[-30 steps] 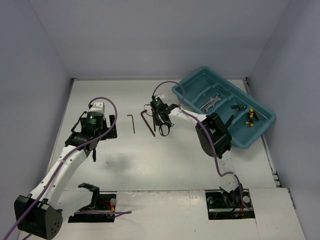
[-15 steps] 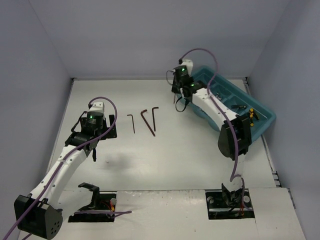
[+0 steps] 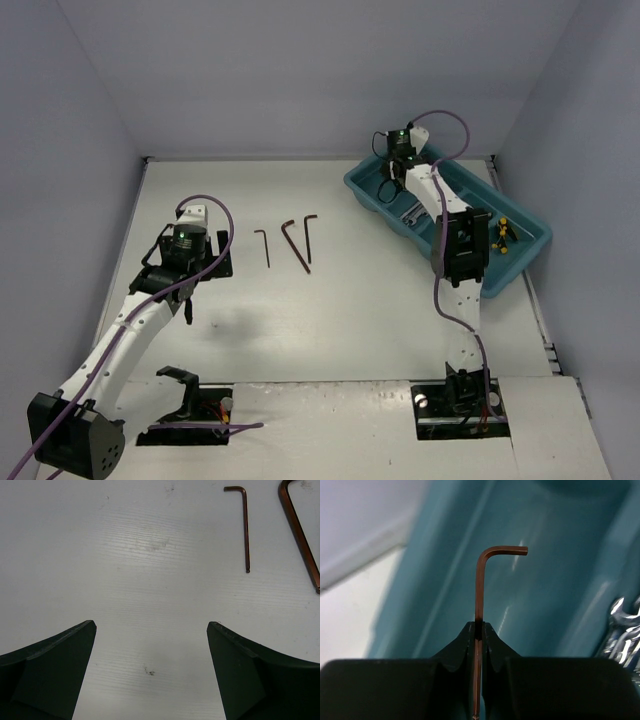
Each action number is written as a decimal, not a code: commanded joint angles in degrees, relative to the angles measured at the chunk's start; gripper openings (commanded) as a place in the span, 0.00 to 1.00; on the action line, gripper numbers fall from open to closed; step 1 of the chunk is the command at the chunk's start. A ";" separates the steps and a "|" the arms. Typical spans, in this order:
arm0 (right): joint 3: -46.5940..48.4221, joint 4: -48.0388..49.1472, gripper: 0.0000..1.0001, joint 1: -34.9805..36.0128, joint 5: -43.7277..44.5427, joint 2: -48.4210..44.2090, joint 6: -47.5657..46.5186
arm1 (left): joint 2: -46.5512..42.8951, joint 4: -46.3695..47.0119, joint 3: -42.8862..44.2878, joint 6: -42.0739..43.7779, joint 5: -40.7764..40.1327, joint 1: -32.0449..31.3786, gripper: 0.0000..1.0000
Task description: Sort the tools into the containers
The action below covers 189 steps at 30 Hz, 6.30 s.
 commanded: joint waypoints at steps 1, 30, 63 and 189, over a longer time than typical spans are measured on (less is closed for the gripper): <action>4.43 1.30 0.13 0.53 -1.69 -1.16 1.54 | -0.83 1.32 1.70 0.94 -0.84 0.50 0.90; -16.81 0.33 0.39 27.11 -2.66 -10.02 -12.76 | -0.96 -0.04 2.09 -0.51 -4.14 0.50 0.91; -8.20 0.64 0.00 19.84 4.38 -14.98 -11.96 | -1.63 -0.09 1.70 -0.29 -4.58 0.41 0.90; 4.33 -18.35 0.00 16.12 -12.03 -16.30 -30.43 | -2.13 0.59 1.12 1.42 0.78 0.32 0.90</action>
